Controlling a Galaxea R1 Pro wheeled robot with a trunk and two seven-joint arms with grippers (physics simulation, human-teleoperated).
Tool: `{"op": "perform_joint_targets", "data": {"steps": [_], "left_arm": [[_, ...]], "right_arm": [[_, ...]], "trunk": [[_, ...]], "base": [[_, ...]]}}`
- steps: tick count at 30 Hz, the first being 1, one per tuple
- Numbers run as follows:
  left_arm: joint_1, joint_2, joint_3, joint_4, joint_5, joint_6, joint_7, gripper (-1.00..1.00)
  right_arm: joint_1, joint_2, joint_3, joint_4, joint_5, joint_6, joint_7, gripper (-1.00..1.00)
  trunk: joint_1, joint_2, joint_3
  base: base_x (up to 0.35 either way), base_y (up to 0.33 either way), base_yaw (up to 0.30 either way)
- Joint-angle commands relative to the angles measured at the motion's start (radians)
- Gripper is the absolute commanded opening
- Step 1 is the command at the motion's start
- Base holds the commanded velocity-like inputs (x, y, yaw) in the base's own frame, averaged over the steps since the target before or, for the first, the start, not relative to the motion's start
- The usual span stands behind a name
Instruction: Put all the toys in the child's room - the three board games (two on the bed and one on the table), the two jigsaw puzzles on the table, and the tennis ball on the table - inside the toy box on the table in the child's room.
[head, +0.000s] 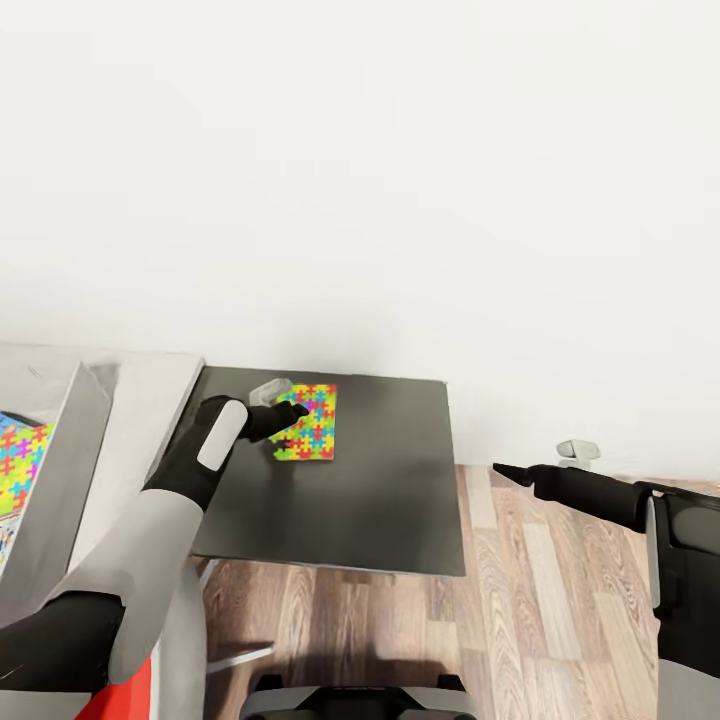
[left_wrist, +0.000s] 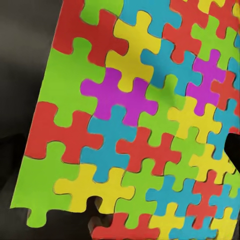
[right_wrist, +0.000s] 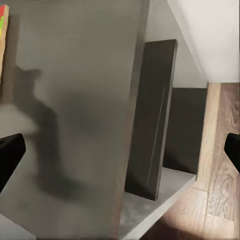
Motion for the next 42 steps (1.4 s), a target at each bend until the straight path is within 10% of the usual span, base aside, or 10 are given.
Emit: {"op": "perform_joint_targets", "data": {"steps": [1, 42], "left_arm": [[0.0, 0.0, -0.001, -0.002, 0.011, 0.002, 0.01, 1.0], [0.003, 0.006, -0.002, -0.014, 0.012, -0.027, 0.01, 1.0]], "right_arm": [[-0.001, 0.0, -0.001, -0.001, 0.01, 0.006, 0.011, 1.0], [-0.001, 0.002, -0.001, 0.0, 0.01, 0.006, 0.01, 1.0]], "trunk": [[0.001, -0.002, -0.001], [0.001, -0.002, -0.001]], "base": [[0.0, 0.0, -0.155], [0.008, 0.0, -0.021]]}}
